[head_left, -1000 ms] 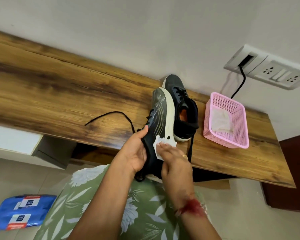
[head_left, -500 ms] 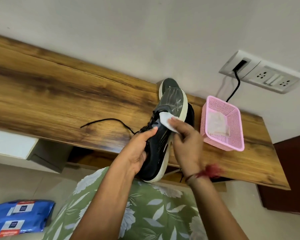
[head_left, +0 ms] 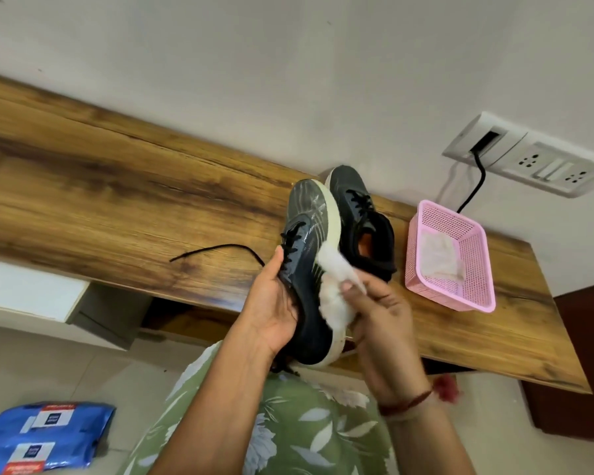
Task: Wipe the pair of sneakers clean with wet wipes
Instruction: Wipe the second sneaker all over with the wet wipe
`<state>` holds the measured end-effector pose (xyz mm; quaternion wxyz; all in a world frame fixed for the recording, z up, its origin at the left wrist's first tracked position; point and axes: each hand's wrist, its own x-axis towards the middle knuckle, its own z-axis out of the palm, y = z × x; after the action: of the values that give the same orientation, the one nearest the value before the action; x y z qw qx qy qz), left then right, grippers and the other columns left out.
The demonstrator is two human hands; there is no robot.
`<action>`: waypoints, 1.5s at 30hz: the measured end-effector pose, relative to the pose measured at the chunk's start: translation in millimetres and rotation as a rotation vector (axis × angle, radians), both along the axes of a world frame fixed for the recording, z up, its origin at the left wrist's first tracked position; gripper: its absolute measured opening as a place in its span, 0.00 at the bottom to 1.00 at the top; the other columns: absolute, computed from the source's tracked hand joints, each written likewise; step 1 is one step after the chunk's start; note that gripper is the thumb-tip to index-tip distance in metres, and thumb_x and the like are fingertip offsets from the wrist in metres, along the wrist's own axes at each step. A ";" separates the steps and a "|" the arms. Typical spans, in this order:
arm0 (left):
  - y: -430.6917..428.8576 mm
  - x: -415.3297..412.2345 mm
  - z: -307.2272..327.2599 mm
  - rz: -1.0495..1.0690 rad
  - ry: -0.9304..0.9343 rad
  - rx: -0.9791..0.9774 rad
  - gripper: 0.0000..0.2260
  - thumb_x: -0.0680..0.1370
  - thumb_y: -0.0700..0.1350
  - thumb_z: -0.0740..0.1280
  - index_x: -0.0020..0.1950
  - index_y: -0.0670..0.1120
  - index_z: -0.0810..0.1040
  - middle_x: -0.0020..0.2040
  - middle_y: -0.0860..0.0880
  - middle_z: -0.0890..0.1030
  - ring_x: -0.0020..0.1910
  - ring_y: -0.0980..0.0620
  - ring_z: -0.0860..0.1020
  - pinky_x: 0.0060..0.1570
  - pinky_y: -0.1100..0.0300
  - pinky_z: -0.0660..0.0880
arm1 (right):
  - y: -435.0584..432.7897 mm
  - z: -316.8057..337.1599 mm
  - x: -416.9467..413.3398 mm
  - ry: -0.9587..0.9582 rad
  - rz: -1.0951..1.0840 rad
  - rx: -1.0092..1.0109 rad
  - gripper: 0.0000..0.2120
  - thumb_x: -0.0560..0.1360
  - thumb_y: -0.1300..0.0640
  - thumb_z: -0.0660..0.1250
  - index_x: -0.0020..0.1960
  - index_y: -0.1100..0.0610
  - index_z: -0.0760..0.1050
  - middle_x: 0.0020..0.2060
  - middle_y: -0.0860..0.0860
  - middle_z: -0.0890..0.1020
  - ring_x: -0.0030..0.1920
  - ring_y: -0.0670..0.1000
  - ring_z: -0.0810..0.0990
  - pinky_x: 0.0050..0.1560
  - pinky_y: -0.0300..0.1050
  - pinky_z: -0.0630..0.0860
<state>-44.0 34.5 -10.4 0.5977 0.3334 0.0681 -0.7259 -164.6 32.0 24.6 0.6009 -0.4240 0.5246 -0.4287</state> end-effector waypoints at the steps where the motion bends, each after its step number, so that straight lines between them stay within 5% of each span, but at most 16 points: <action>1: 0.8 -1.8 -0.5 -0.001 0.025 0.015 0.19 0.80 0.55 0.59 0.54 0.42 0.81 0.47 0.42 0.85 0.43 0.47 0.83 0.44 0.55 0.77 | -11.7 9.3 -3.0 -0.029 -0.068 -0.024 0.10 0.74 0.67 0.64 0.49 0.58 0.81 0.45 0.53 0.84 0.46 0.50 0.82 0.48 0.45 0.79; 3: 2.0 -7.8 -1.9 -0.024 0.046 0.046 0.17 0.80 0.53 0.60 0.54 0.43 0.81 0.47 0.42 0.84 0.45 0.46 0.82 0.46 0.54 0.76 | -33.1 16.4 -2.1 0.105 -0.128 -0.211 0.12 0.75 0.68 0.64 0.52 0.56 0.80 0.47 0.51 0.84 0.48 0.47 0.82 0.47 0.39 0.78; 6: 2.1 -17.5 1.7 -0.067 0.067 0.036 0.14 0.80 0.49 0.61 0.52 0.42 0.82 0.45 0.42 0.84 0.44 0.47 0.82 0.50 0.55 0.76 | -44.8 2.0 13.1 0.575 0.063 -0.466 0.16 0.74 0.69 0.63 0.55 0.52 0.80 0.53 0.51 0.82 0.53 0.45 0.80 0.56 0.34 0.74; 9: 1.7 -19.8 4.9 -0.031 0.108 -0.003 0.14 0.81 0.49 0.59 0.55 0.43 0.81 0.49 0.44 0.85 0.45 0.51 0.84 0.50 0.58 0.75 | -35.1 -29.3 18.6 0.941 0.163 -0.745 0.18 0.70 0.69 0.61 0.56 0.59 0.80 0.56 0.54 0.81 0.59 0.52 0.78 0.64 0.44 0.68; 11: 1.1 -16.9 3.7 -0.001 0.119 -0.007 0.17 0.81 0.51 0.58 0.58 0.42 0.80 0.50 0.44 0.85 0.46 0.51 0.84 0.51 0.59 0.75 | -24.2 -38.9 17.5 0.926 0.133 -0.692 0.20 0.68 0.71 0.60 0.57 0.60 0.80 0.56 0.53 0.81 0.59 0.52 0.78 0.64 0.46 0.70; 14: 1.0 -11.2 2.4 0.036 0.132 0.005 0.23 0.79 0.57 0.59 0.60 0.40 0.79 0.52 0.41 0.84 0.48 0.48 0.83 0.54 0.56 0.75 | -5.0 -39.9 16.6 0.838 0.084 -0.638 0.24 0.66 0.75 0.60 0.57 0.59 0.80 0.54 0.51 0.82 0.57 0.46 0.78 0.63 0.33 0.68; 17: 0.3 -3.9 1.9 0.066 0.147 0.038 0.25 0.77 0.59 0.60 0.61 0.40 0.78 0.55 0.40 0.82 0.52 0.44 0.80 0.61 0.50 0.72 | 20.2 -31.6 14.5 0.753 0.184 -0.606 0.25 0.64 0.69 0.57 0.56 0.55 0.81 0.54 0.45 0.81 0.57 0.38 0.76 0.61 0.29 0.67; 22: 1.3 -5.5 5.7 0.077 0.118 0.069 0.16 0.81 0.50 0.58 0.54 0.39 0.79 0.44 0.39 0.84 0.40 0.47 0.84 0.44 0.54 0.80 | 5.5 -7.5 8.0 0.432 0.000 -0.438 0.21 0.73 0.71 0.62 0.51 0.47 0.81 0.50 0.43 0.83 0.52 0.37 0.79 0.53 0.35 0.75; 27: 0.3 -8.7 5.8 0.083 0.102 0.054 0.14 0.80 0.42 0.60 0.61 0.37 0.77 0.52 0.39 0.83 0.51 0.47 0.81 0.57 0.55 0.74 | -38.8 -13.6 21.0 0.711 0.019 -0.621 0.22 0.70 0.75 0.61 0.57 0.56 0.80 0.54 0.44 0.79 0.57 0.38 0.75 0.61 0.38 0.70; 31: -3.6 -8.3 6.7 0.107 0.082 0.078 0.12 0.81 0.40 0.58 0.55 0.35 0.78 0.44 0.39 0.84 0.43 0.47 0.83 0.46 0.57 0.79 | -24.5 -37.5 21.8 0.786 0.127 -0.625 0.24 0.66 0.73 0.59 0.56 0.56 0.81 0.54 0.46 0.81 0.57 0.42 0.77 0.63 0.33 0.67; 35: -6.8 -5.3 6.2 0.078 0.016 0.148 0.17 0.82 0.40 0.55 0.41 0.33 0.77 0.30 0.38 0.81 0.25 0.47 0.80 0.24 0.61 0.77 | 2.0 -36.2 14.7 0.544 0.137 -0.416 0.24 0.67 0.71 0.60 0.45 0.45 0.83 0.47 0.38 0.83 0.53 0.37 0.79 0.58 0.32 0.71; 38: -2.3 -7.1 8.4 0.046 0.012 0.143 0.14 0.81 0.41 0.56 0.47 0.33 0.78 0.34 0.37 0.82 0.32 0.43 0.82 0.36 0.53 0.78 | -10.6 -20.0 5.6 0.356 0.068 -0.237 0.22 0.73 0.74 0.62 0.44 0.49 0.84 0.45 0.43 0.84 0.51 0.40 0.80 0.56 0.38 0.76; 42: 2.2 -10.1 4.8 0.008 -0.005 0.144 0.11 0.80 0.40 0.60 0.55 0.36 0.78 0.42 0.38 0.84 0.43 0.43 0.80 0.48 0.52 0.76 | -43.6 -10.0 7.1 0.548 0.000 -0.435 0.20 0.73 0.72 0.63 0.49 0.48 0.81 0.48 0.37 0.80 0.51 0.32 0.77 0.55 0.26 0.71; 45: 2.9 -9.1 2.0 -0.009 0.050 0.142 0.09 0.78 0.38 0.61 0.52 0.35 0.79 0.40 0.38 0.84 0.37 0.45 0.83 0.39 0.57 0.81 | -49.8 -32.3 14.8 0.779 0.084 -0.537 0.20 0.71 0.73 0.63 0.55 0.55 0.81 0.53 0.43 0.80 0.56 0.41 0.78 0.58 0.21 0.63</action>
<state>-53.2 37.4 -8.4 0.5673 0.3569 0.1327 -0.7301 -149.8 -17.8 -7.6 0.2453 -0.7144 0.5640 -0.3335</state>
